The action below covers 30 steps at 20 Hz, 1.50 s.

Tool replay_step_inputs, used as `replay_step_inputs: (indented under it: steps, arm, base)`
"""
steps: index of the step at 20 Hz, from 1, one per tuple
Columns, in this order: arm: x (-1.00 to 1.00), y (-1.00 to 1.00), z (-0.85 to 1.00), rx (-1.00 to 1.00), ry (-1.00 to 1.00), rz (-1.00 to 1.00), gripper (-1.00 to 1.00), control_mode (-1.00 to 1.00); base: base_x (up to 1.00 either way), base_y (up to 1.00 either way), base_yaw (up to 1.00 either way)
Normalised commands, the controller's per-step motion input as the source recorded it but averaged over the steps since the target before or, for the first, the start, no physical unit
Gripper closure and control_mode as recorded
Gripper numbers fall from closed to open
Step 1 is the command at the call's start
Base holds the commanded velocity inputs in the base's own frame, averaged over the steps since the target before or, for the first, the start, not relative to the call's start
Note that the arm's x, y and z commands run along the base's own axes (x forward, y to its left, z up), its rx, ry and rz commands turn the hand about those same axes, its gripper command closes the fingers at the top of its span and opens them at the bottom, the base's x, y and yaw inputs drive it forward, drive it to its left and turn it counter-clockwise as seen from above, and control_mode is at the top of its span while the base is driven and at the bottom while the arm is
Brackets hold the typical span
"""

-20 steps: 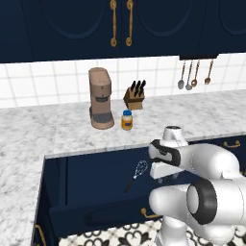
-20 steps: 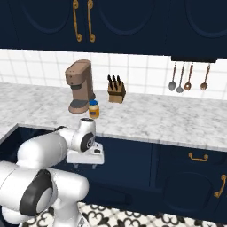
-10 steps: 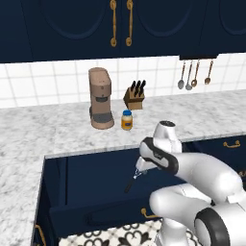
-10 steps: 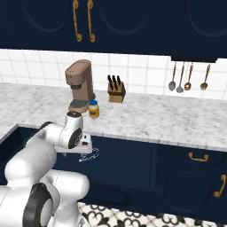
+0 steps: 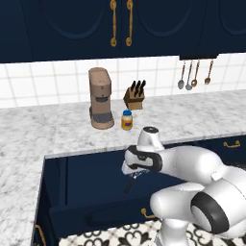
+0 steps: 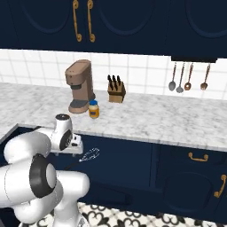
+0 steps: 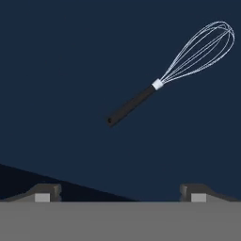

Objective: Pick the whisk from the drawer and place it on the counter.

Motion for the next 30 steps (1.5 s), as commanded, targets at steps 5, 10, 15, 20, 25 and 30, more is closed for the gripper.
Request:
replay_step_inputs:
  steps: [5,10,15,20,25,30]
  arm:
    - [0.04,0.04,-0.52,-0.01,0.0,-0.14,-1.0,-1.0]
    - [0.18,0.0,-0.57,-0.02,0.0,-0.21,-1.0,-1.0]
    - [0.16,0.0,-0.47,0.0,0.0,-0.15,-1.0,-1.0]
    - [0.27,0.15,-0.23,0.0,0.0,-0.05,-1.0,-1.0]
    - [0.32,0.28,-0.23,-0.02,0.0,-0.03,-1.0,-1.0]
    - [0.34,0.25,-0.21,-0.03,0.0,-0.03,-1.0,-1.0]
  base:
    - [0.0,0.0,0.0]
    - [0.0,0.0,0.0]
    - [0.0,0.0,0.0]
    - [0.0,0.0,0.0]
    - [0.0,0.0,0.0]
    - [0.0,0.0,0.0]
